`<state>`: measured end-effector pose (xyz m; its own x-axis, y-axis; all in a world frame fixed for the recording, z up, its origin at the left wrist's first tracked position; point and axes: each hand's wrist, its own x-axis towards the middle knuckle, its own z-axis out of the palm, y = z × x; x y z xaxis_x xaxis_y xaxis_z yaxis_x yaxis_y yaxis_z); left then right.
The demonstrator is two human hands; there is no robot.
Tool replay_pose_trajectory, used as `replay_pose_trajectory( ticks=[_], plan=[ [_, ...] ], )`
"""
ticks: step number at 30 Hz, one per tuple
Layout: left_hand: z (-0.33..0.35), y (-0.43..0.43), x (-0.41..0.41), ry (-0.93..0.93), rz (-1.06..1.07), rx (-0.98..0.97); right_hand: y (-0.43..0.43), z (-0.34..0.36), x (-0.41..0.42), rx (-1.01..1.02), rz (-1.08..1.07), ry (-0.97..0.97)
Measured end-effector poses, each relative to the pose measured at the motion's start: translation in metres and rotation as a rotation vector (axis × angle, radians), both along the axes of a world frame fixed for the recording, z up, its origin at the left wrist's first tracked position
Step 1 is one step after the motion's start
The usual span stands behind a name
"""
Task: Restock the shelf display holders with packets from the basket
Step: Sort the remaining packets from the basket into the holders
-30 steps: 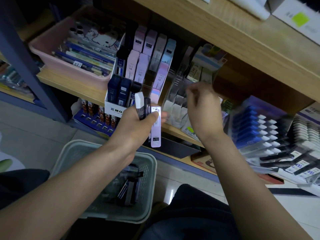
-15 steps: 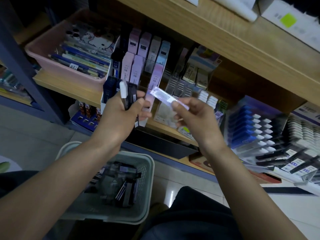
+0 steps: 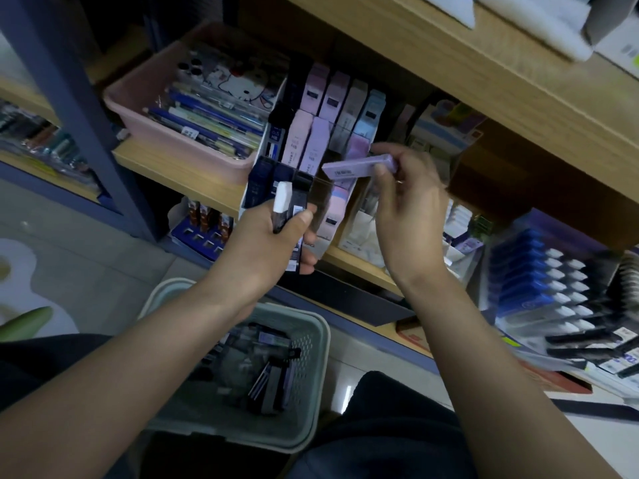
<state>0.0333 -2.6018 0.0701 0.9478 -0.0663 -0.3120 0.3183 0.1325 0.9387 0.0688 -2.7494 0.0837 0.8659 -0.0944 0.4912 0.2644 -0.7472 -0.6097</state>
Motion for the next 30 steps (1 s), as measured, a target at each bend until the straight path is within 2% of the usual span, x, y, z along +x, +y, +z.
replay_pose_trajectory(
  ticks=[10,15,19,30],
  plan=[
    [-0.002,0.013,0.0,0.031,0.007,-0.005,0.01,-0.002,0.016,-0.36,0.069,0.001],
    [-0.002,0.016,-0.001,0.035,-0.002,0.006,0.009,0.005,0.019,-0.191,-0.028,0.136],
    [-0.001,0.019,-0.001,0.039,0.001,0.001,0.011,0.003,0.02,-0.276,0.029,0.004],
    [-0.001,0.015,-0.001,0.041,-0.02,-0.029,0.005,-0.006,0.017,-0.347,-0.062,0.02]
  ],
)
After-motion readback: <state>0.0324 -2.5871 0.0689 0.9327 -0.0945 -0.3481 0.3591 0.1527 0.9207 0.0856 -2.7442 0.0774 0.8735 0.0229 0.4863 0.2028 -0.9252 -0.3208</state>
